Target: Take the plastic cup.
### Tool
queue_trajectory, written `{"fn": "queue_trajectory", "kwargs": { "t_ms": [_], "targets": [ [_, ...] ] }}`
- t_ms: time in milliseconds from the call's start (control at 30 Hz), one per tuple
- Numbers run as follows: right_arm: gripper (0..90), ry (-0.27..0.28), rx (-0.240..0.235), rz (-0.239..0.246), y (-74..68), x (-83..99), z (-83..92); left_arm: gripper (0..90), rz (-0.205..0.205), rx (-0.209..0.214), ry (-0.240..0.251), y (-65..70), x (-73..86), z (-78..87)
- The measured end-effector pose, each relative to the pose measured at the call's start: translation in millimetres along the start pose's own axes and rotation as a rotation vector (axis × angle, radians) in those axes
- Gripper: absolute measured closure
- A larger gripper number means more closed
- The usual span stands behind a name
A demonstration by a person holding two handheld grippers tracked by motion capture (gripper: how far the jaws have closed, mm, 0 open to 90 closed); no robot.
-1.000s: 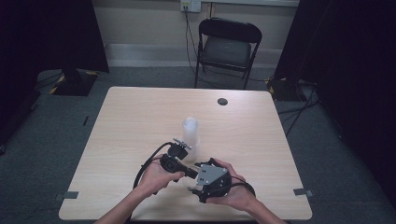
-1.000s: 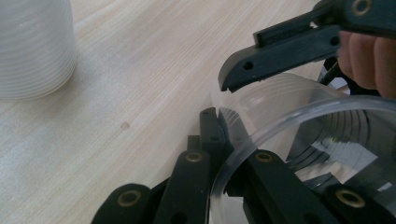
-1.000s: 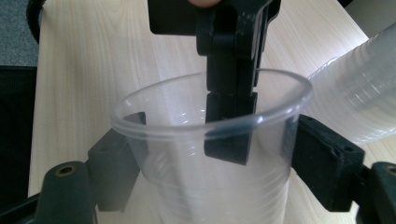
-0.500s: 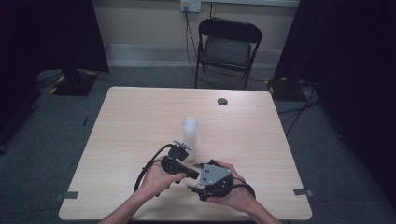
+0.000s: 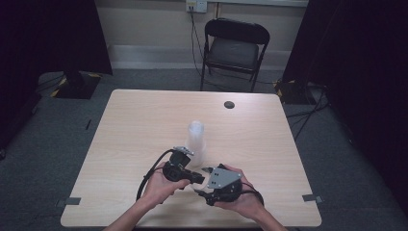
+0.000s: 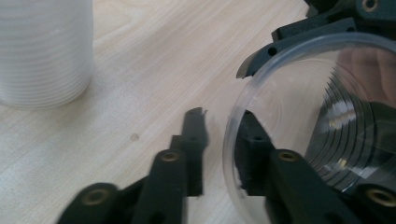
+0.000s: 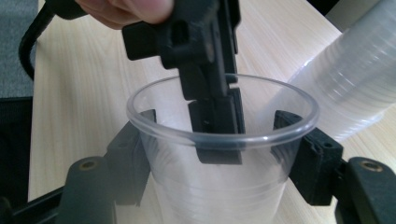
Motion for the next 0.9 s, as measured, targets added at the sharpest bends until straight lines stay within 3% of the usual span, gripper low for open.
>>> {"fn": "queue_trajectory", "kwargs": {
  "t_ms": [100, 267, 400, 500, 900],
  "targets": [
    [31.8, -0.001, 0.007, -0.014, 1.9, 1.3, 1.0, 67.7, 0.007, -0.006, 0.038, -1.3, 1.1, 1.2],
    [31.8, -0.017, 0.006, -0.044, 4.5, 4.2, 0.9, 57.0, 0.008, -0.031, 0.061, -3.3, 2.1, 3.5],
    [31.8, -0.016, 0.012, -0.068, 7.5, 7.4, 1.8, 42.0, -0.026, -0.08, 0.114, -4.0, 3.2, 6.4],
    [31.8, -0.019, 0.017, -0.083, 9.1, 10.3, 1.0, 40.2, -0.067, -0.1, 0.13, -3.5, 3.8, 8.4],
    [32.0, -0.027, 0.041, -0.156, 19.3, 14.3, 0.4, 32.4, -0.157, -0.116, 0.239, -4.7, 5.9, 19.3]
  ]
}}
Point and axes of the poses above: each handheld gripper's, and its own axes: z roughly backward along the jaws, x roughly out of its underside, y roughly to its right, the point moved 1 cm from there along -z, roughly forward along the jaws, and after that the axes turned 8 degrees about x, right-handed, at the moved point
